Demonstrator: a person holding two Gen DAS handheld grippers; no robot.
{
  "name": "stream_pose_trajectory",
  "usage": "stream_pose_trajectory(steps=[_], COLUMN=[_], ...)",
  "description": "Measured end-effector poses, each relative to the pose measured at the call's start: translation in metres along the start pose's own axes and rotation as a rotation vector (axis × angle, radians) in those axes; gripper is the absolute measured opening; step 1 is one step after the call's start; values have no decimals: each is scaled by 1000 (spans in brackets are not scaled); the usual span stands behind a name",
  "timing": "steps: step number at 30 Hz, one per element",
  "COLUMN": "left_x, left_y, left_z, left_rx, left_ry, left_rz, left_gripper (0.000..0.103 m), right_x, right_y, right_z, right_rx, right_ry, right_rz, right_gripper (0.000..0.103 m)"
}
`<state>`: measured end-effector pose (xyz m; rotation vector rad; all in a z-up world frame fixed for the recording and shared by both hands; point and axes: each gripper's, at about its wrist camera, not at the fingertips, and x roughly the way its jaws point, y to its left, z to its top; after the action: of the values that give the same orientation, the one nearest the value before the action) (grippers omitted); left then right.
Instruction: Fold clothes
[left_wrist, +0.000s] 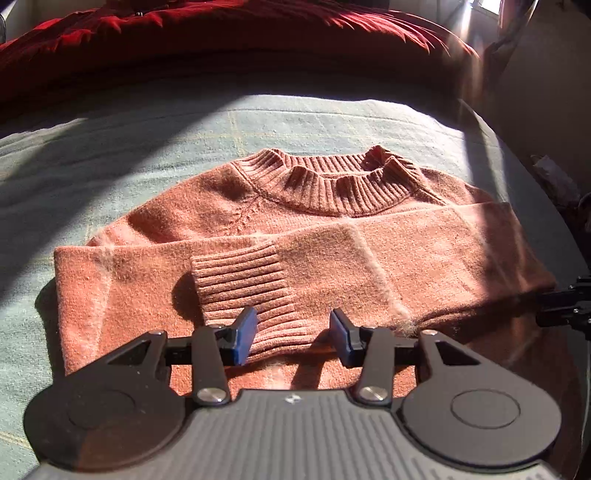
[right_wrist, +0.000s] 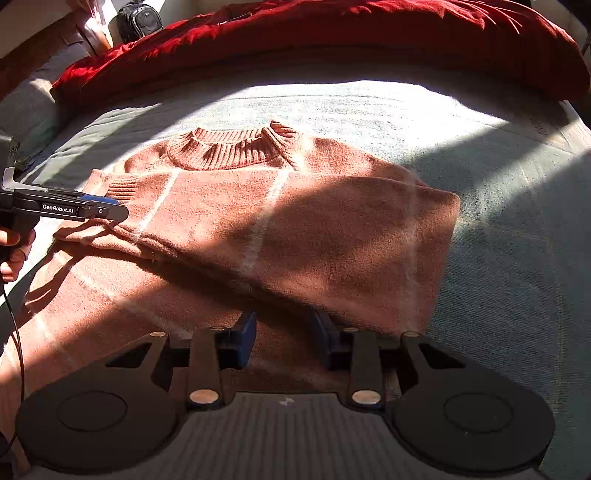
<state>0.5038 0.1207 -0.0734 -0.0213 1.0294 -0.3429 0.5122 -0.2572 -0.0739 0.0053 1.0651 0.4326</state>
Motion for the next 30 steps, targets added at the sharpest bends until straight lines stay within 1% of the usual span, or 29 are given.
stream_pose_trajectory(steps=[2, 4, 7, 8, 9, 13, 17, 21, 24, 28, 30], left_x=[-13, -32, -64, -75, -83, -108, -119, -121, -116, -113, -114], left_y=[-5, -13, -30, -36, -43, -69, -89, -109, -121, -131, -130], left_z=[-3, -8, -21, -26, -32, -65, -109, -156, -183, -208, -217], left_rx=[28, 69, 131, 152, 177, 265, 308, 365, 402, 430, 412], left_ry=[8, 9, -10, -15, -16, -13, 7, 20, 31, 32, 34], left_rz=[28, 36, 15, 8, 7, -1, -34, -22, -2, 9, 10], left_gripper=[44, 44, 44, 47, 50, 51, 51, 53, 53, 54, 56], right_x=[0, -8, -29, -37, -47, -79, -90, -86, -82, -73, -66], right_y=[-1, 1, 10, 14, 20, 46, 65, 74, 79, 91, 97], right_z=[-6, -12, -19, -21, -24, -38, -67, -107, -135, -153, -157], right_rx=[8, 12, 8, 1, -12, -58, -82, -74, -43, -36, -40], right_ry=[15, 12, -10, -20, -31, -78, -82, -37, -36, -74, -86], right_rz=[-12, -9, 8, 12, 12, 8, 3, -4, 1, -22, -39], right_gripper=[38, 38, 43, 45, 46, 51, 52, 54, 55, 55, 56])
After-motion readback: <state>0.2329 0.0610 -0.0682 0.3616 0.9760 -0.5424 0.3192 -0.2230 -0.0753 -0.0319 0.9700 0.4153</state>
